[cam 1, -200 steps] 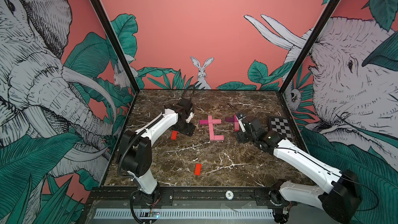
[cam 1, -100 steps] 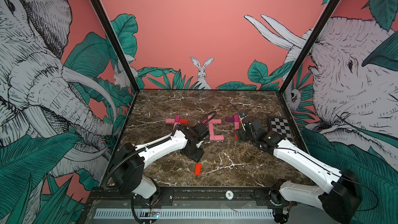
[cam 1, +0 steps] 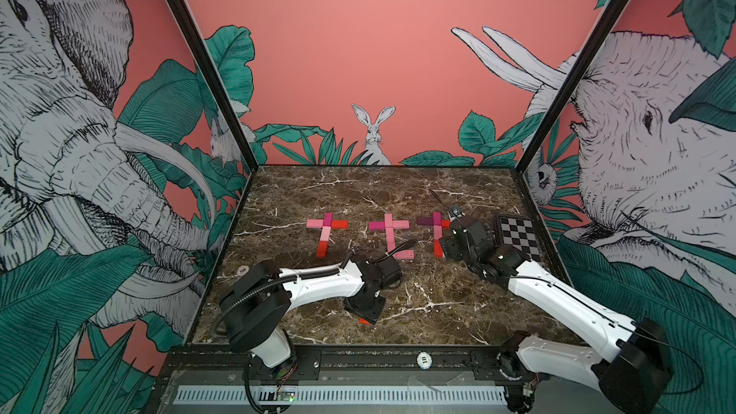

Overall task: Assemble the letter t with building blocks
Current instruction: Pick up the building block from the center of the board.

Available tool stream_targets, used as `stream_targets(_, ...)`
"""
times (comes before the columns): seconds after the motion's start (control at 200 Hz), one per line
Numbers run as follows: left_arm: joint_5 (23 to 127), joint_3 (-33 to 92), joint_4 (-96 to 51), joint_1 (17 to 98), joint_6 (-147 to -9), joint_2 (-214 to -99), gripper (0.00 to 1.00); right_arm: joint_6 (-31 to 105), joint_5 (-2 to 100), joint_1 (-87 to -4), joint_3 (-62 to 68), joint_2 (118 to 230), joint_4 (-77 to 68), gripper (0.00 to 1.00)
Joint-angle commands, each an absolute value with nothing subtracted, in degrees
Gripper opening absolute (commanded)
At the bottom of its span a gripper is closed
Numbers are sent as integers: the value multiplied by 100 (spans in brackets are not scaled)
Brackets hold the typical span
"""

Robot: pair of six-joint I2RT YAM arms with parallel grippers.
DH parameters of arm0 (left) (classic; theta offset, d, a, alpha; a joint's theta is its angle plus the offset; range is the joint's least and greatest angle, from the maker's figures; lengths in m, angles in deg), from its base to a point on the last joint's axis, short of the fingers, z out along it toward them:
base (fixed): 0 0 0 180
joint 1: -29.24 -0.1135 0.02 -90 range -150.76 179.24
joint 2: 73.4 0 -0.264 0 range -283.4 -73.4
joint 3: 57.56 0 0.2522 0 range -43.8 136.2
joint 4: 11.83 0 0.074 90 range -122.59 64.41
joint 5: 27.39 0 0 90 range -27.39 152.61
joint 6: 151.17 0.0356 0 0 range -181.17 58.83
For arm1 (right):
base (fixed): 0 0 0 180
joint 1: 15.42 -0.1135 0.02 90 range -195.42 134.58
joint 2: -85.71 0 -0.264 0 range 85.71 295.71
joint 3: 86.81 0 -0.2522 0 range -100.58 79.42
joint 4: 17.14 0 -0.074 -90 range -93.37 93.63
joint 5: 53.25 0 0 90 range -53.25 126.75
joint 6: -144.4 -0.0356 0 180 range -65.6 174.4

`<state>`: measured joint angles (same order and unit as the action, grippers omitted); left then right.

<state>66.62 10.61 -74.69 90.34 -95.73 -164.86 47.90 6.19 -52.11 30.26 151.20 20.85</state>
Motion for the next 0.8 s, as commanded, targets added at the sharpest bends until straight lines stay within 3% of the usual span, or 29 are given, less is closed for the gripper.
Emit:
stream_targets(0.0, 6507, 1084, -7416, 9059, -9907, -16586, 54, 4687, 510, -5188, 3117, 15022, 1983, 96)
stream_targets(0.095, 6485, 1139, -7350, 9059, -9888, -16739, 52, 4675, 533, -5191, 3135, 15030, 1970, 96)
stream_targets(0.37, 6462, 1026, -7361, 9059, -9801, -16869, 36, 4693, 484, -5183, 3157, 14987, 1985, 96)
stream_targets(0.585, 5976, 1308, -7726, 9046, -9288, -16946, 13, 4675, 511, -5191, 3161, 15013, 1966, 96)
stream_targets(0.645, 5719, 1569, -7992, 9003, -9009, -17057, 0, 4686, 496, -5190, 3161, 15005, 1968, 96)
stream_targets(0.795, 5549, 2169, -8337, 8509, -8216, -17147, 0, 4725, 443, -5190, 3152, 14962, 2005, 96)
